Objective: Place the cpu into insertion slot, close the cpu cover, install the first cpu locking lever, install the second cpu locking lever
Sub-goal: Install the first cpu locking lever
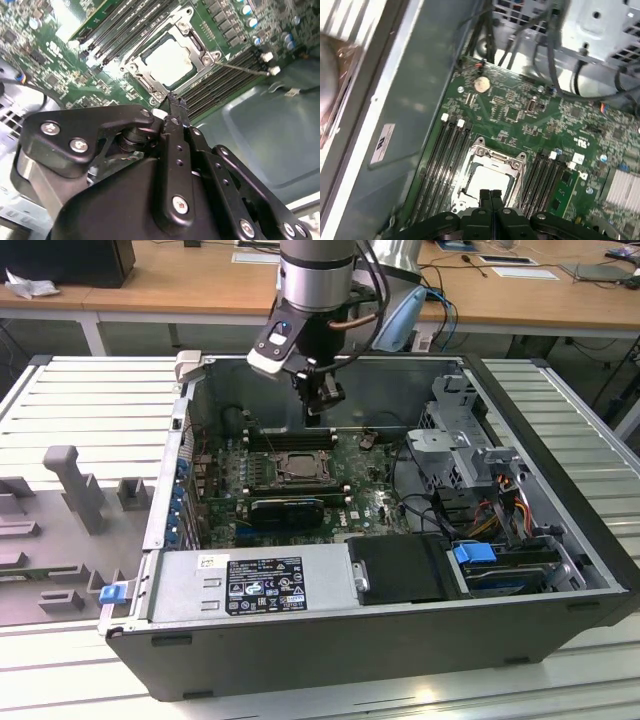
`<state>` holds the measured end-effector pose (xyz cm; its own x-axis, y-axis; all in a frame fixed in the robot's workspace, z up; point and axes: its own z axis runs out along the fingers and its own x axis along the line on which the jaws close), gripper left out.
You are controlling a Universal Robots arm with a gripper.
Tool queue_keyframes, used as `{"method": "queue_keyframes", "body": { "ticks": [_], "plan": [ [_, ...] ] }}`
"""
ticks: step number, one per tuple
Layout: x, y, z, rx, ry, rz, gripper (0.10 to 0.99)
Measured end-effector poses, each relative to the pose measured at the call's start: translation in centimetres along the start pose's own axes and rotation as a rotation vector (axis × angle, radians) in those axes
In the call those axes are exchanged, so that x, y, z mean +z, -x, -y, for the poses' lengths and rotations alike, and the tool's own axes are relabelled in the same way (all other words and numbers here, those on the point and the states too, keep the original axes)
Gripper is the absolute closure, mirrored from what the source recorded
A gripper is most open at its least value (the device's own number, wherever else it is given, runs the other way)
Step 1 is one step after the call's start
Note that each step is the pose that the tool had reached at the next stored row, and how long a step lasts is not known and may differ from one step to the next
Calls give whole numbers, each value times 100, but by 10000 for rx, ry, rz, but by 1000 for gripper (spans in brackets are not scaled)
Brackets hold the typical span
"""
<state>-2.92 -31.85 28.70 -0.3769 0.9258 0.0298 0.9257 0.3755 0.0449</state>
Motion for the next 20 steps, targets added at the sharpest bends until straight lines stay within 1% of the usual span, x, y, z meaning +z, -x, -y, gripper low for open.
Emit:
{"method": "queue_keyframes", "body": {
  "ticks": [2,5,7,10,11,12,13,15,16,18,20],
  "plan": [
    [13,0,0,-726,-35,-62,980],
    [48,1,2,-1796,-92,-125,980],
    [59,1,3,-2104,-114,-144,980],
    [79,1,5,-2710,-144,-175,980],
    [86,2,6,-3221,-161,-196,980],
    [89,2,6,-3531,-171,-210,980],
    [93,1,6,-3955,-190,-222,980],
    [97,1,8,-4292,-209,-223,980],
    [110,-1,15,-4555,-226,-220,980],
    [124,-3,20,-4781,-233,-229,980],
    [141,-2,22,-5345,-251,-252,980]
  ]
}}
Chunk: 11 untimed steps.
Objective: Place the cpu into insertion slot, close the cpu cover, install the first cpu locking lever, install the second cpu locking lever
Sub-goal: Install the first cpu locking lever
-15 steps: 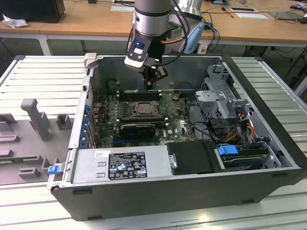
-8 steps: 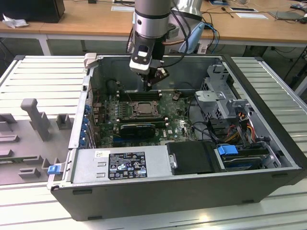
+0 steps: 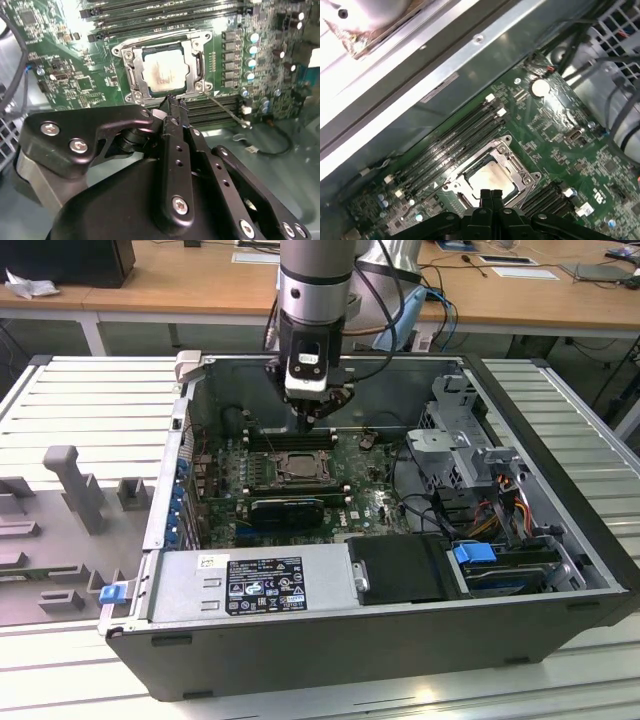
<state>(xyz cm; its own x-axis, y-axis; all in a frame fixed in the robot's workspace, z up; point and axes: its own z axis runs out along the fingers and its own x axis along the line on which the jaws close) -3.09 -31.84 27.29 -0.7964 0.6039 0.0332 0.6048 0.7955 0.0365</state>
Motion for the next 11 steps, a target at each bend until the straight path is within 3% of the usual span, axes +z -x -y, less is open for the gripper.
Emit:
{"method": "queue_keyframes", "body": {
  "ticks": [11],
  "plan": [
    [6,1,0,-2682,-74,-70,980]
  ]
}}
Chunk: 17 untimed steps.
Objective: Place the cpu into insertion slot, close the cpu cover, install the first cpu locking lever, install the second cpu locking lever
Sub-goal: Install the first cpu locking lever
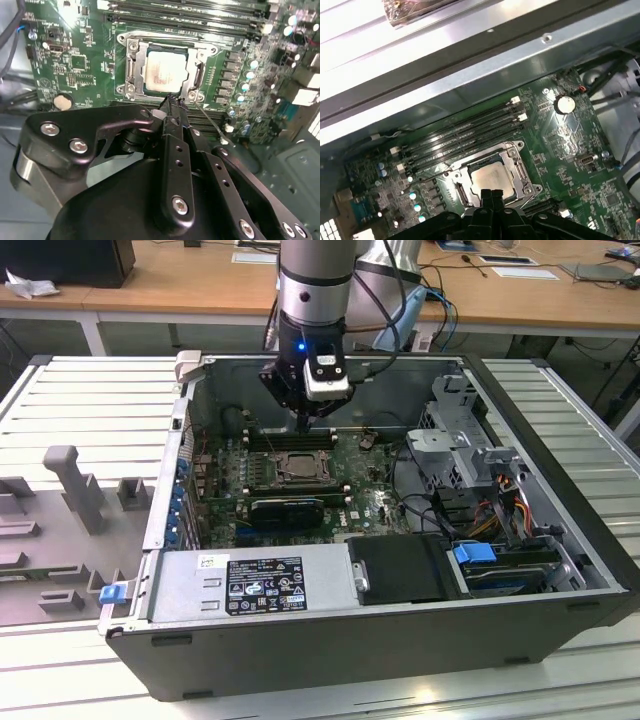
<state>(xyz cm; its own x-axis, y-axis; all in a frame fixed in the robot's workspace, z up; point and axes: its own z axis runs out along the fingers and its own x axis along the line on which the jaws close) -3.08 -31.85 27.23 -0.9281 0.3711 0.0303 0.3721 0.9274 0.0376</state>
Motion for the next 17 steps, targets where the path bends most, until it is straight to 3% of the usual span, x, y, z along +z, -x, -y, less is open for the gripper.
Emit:
{"method": "queue_keyframes", "body": {
  "ticks": [2,3,4,10,14,17],
  "plan": [
    [2,0,0,-166,33,85,980],
    [4,0,-1,-345,79,203,980],
    [6,0,-1,-579,84,222,980],
    [23,0,1,-1848,58,168,980],
    [34,0,2,-3381,32,102,980],
    [42,-103,43,-3469,34,97,980]
  ]
}}
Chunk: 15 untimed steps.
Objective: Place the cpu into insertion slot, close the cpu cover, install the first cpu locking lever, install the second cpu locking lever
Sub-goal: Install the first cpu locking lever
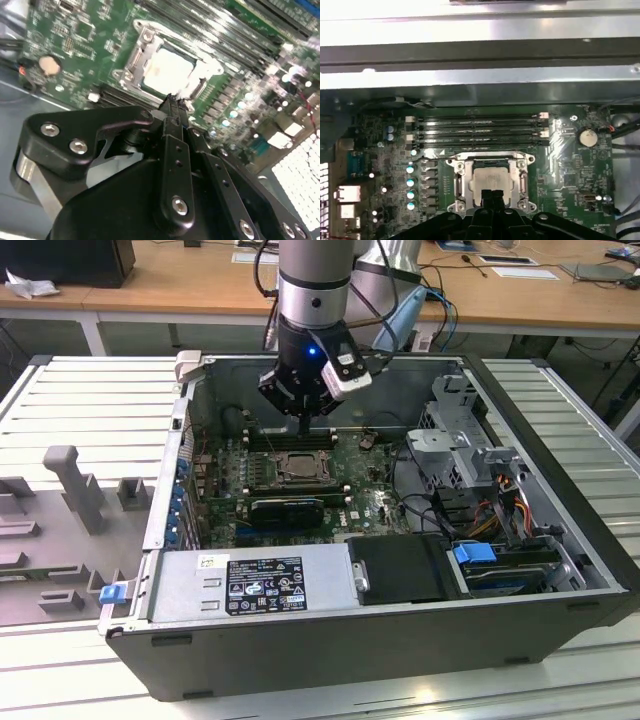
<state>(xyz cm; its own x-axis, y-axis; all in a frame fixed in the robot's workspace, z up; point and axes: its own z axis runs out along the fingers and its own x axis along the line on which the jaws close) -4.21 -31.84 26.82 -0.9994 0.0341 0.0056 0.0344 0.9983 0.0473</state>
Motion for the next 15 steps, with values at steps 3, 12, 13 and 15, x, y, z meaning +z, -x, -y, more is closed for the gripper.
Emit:
{"method": "queue_keyframes", "body": {
  "ticks": [3,12,13,15],
  "plan": [
    [9,-172,6,-1,5,2,980],
    [53,-601,-19,-1,6,4,980],
    [65,-642,-41,0,6,4,980],
    [80,-666,-77,-1,6,4,980]
  ]
}}
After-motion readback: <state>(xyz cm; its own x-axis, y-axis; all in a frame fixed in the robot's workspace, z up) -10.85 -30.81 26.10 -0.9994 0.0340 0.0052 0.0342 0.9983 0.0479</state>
